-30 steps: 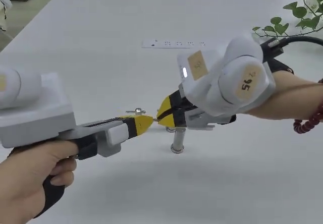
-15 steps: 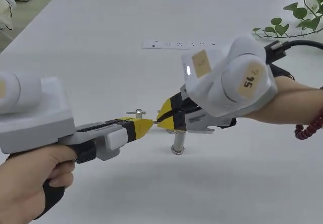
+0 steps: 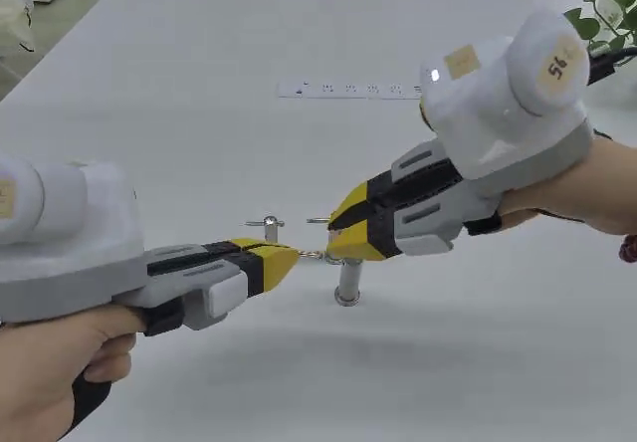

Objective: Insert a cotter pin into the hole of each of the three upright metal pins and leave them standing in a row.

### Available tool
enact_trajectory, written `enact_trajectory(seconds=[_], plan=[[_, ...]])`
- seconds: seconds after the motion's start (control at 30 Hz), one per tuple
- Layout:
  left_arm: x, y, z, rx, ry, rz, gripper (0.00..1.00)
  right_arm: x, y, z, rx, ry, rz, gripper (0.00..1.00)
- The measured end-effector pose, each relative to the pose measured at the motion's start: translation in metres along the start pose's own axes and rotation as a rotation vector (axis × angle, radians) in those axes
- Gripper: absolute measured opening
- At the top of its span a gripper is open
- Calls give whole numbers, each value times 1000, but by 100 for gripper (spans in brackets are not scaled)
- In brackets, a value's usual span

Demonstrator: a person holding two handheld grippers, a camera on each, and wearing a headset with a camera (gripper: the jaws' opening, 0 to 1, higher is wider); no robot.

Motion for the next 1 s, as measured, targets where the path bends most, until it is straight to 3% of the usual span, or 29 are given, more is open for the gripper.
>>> enact_trajectory(seconds=[0.2,0.27,0.3,0.57,1.0], plan=[[0,3,9,-93,42,-35,0,4,2,-3,-39,-74,34,16],[0,4,10,-122,50,-46,0,5,2,-12,-21,-145,38,16],[0,5,11,-127,57,-49,0,5,2,-10,-26,-132,37,16],[0,11,19,-206,115,-82,0,3,11,-20,-6,-199,27,17],[-1,14,32,-263,192,-95,0,0,19,-32,2,-262,23,16]])
Point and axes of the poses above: the centre of the closed fingertips' face, and the gripper's own axes: x roughly backward along the fingers, z roughly to its right, y roughly out of its underside, the point moved 4 cm from there along x, roughly backward along the fingers, and after that the axes turned 6 degrees about x, right-handed, at the moved point
